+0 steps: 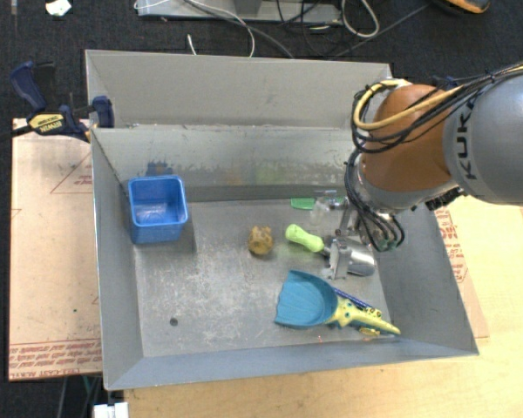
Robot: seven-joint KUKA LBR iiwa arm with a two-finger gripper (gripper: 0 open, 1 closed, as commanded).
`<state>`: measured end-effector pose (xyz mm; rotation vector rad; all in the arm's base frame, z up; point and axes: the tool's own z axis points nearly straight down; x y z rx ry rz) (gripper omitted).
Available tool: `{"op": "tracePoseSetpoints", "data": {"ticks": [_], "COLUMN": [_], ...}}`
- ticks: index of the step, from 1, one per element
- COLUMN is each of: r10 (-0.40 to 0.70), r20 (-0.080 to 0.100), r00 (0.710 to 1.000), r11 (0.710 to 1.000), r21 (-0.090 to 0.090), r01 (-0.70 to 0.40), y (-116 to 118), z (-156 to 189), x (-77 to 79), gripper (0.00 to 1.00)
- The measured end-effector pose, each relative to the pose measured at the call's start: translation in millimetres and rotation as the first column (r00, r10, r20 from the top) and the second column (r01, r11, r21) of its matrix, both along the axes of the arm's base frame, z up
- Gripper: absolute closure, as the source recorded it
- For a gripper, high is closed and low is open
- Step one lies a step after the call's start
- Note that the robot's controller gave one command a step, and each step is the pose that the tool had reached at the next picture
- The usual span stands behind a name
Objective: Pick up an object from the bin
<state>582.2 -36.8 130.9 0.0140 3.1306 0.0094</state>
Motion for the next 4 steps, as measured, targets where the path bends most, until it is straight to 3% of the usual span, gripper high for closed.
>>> {"op": "tracePoseSetpoints", "data": {"ticks": [1,2,3,4], "r10": [-0.172,-0.231,-0.242,-0.24], "r20": [0.007,0.001,0.002,0.003], "r00": [0.985,0.973,0.97,0.971], "r11": [0.985,0.973,0.97,0.971], "r21": [0.002,0.002,0.003,0.002], "r01": [0.172,0.231,0.242,0.24], "y": [-16.6,-25.2,-14.1,-30.9], "z": [-36.4,-51.7,-56.1,-60.3], "x": [19.5,8.0,8.2,2.7], "gripper": [0.0,0.0,0.0,1.0]}}
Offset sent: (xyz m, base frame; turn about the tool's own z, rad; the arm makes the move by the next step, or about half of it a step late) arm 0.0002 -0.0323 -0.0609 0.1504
